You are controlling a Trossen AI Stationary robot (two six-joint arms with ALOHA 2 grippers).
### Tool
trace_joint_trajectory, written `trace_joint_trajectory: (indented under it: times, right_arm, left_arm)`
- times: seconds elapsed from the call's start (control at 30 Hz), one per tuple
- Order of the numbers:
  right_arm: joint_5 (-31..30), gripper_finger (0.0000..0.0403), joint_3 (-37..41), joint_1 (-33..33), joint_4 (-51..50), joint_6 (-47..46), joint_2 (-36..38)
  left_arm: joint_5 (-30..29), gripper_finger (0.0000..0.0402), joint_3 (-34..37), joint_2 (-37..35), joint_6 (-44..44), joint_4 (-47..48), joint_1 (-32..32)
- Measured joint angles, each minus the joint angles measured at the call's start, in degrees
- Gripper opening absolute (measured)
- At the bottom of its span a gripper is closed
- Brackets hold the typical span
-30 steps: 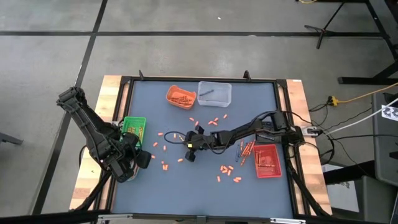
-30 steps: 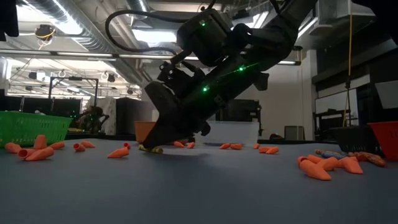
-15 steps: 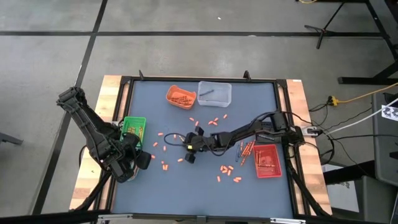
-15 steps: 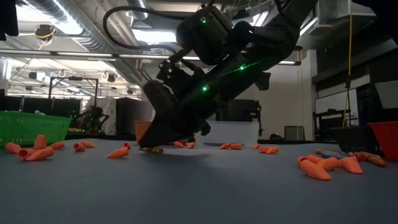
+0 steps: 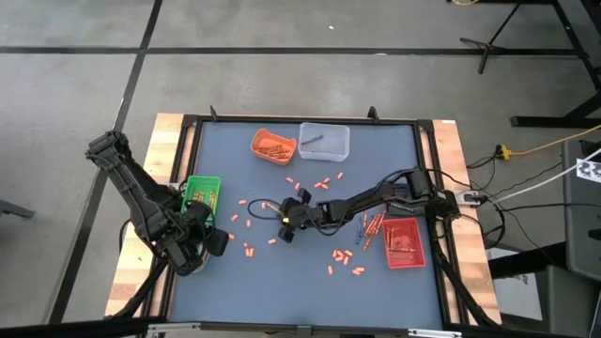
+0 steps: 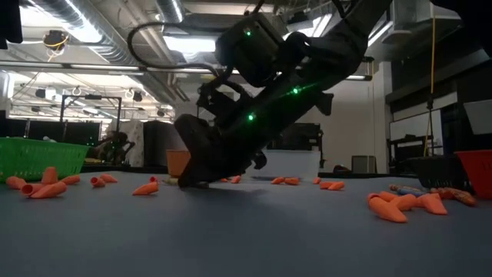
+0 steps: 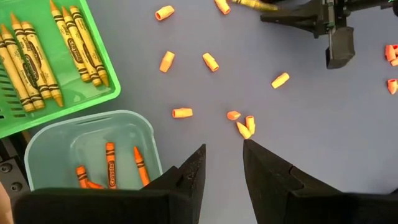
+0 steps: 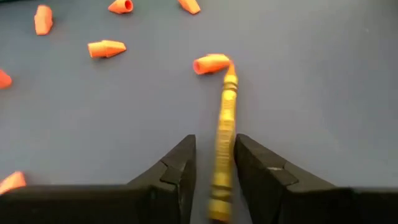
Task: Sort crayons
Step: Put the yellow crayon into the green bin
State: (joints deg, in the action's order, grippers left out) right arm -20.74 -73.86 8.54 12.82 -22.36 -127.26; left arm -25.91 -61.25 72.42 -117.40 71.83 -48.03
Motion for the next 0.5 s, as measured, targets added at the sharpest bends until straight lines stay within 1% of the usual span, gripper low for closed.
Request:
trace_joint_trajectory:
  times: [0.1, 0.2, 0.33, 0.5]
  right_arm:
    - [-1.53, 0.0116, -0.02, -0.19, -0.03, 0.07, 0.00]
    - [-1.09, 0.0116, -0.04, -0.67, -0.15, 0.06, 0.02]
    - [1.04, 0.0115, -0.15, -1.17, -1.03, 0.08, 0.17]
    - [3.33, 0.0114, -0.28, -1.81, -2.33, 0.13, 0.34]
  left_arm:
    - [0.00, 0.0092, 0.00, 0.00, 0.00, 0.02, 0.02]
    - [-0.04, 0.0092, 0.00, 0.30, 0.42, 0.04, 0.00]
    - [-0.18, 0.0092, 0.00, 1.37, 2.31, -0.12, 0.01]
    - [-0.22, 0.0092, 0.00, 3.81, 2.49, -1.11, 0.00]
